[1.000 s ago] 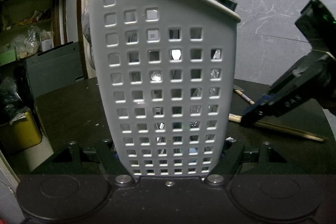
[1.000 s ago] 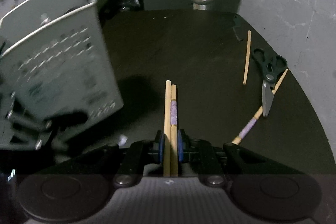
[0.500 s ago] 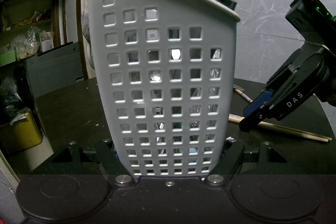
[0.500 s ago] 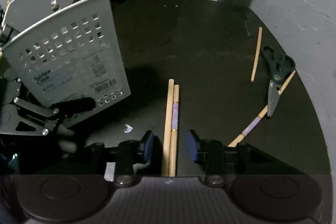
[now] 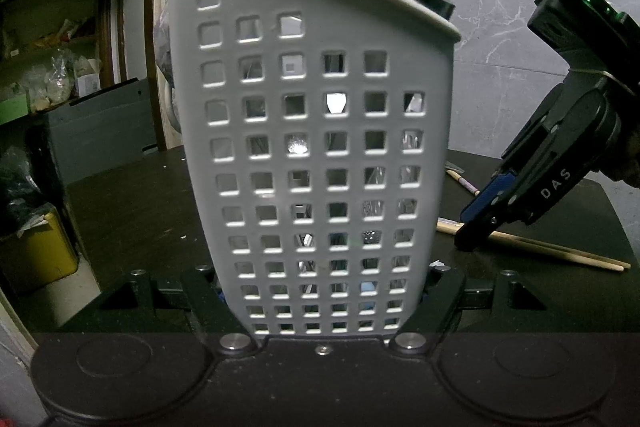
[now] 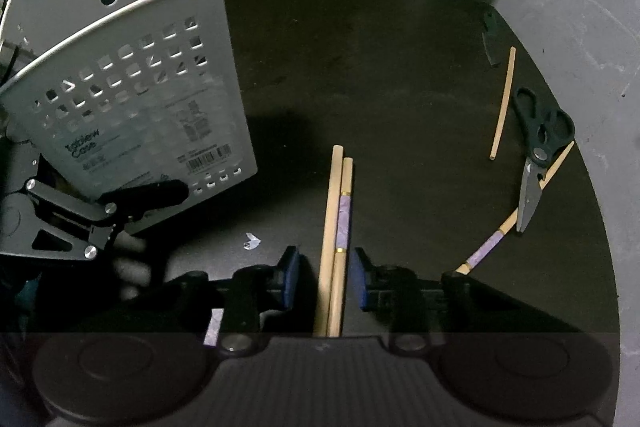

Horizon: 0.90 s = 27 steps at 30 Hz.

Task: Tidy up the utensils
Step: 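Lift the chopsticks off the table with the right tool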

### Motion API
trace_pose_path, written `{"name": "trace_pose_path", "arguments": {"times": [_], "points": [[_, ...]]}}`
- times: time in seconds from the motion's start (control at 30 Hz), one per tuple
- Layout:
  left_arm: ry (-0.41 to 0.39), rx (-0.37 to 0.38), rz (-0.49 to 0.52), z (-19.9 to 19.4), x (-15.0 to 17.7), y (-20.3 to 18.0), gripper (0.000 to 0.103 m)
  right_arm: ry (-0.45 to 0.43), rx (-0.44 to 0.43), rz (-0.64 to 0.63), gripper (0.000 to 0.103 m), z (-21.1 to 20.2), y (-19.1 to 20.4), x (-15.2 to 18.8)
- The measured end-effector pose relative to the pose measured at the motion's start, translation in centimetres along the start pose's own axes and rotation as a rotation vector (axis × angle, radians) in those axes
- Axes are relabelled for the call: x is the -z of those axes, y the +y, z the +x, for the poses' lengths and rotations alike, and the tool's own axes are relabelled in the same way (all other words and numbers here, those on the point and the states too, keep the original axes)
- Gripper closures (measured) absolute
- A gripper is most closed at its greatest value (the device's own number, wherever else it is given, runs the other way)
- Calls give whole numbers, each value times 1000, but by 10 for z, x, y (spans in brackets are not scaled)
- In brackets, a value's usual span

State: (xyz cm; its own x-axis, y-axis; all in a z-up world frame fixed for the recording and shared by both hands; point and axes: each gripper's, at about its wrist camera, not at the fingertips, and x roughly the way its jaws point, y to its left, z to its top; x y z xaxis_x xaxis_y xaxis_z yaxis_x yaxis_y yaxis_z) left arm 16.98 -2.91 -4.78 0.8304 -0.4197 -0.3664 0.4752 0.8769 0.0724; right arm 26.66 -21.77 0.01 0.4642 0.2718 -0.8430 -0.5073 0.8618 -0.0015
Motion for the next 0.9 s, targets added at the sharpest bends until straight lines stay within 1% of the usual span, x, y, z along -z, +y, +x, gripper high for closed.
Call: {"name": "trace_pose_path", "arguments": {"times": [0.07,0.1,0.17,0.23,0.33,0.37,0.43,0.47,0.5,0.6,0.77,0.83,0.9], "points": [[0,1,-1,0,0,0,28,8,-1,5,71,0,-2,-2],[0,1,-1,0,0,0,28,12,1,7,63,0,-3,-3],[1,2,-1,0,0,0,28,16,4,20,53,-1,-5,-2],[1,3,-3,1,0,1,27,20,-2,32,51,-1,-7,0],[1,2,-3,1,0,1,28,20,-3,32,50,-1,-9,1],[1,2,-3,1,0,1,28,20,-2,25,52,0,-9,1],[1,2,-3,1,0,1,28,20,-2,19,61,0,-8,-1],[1,2,-3,1,0,0,28,16,-3,16,77,1,-9,-1],[1,2,-3,1,0,0,28,11,-6,16,87,1,-9,-1],[1,2,-2,0,0,0,28,6,-6,13,87,1,-7,-1],[0,1,-5,0,0,1,28,49,-3,15,89,4,-8,-11],[1,1,-4,1,0,1,28,47,13,-1,89,5,-5,-13],[0,0,-6,0,1,1,28,38,-1,18,89,5,-7,-13]]}}
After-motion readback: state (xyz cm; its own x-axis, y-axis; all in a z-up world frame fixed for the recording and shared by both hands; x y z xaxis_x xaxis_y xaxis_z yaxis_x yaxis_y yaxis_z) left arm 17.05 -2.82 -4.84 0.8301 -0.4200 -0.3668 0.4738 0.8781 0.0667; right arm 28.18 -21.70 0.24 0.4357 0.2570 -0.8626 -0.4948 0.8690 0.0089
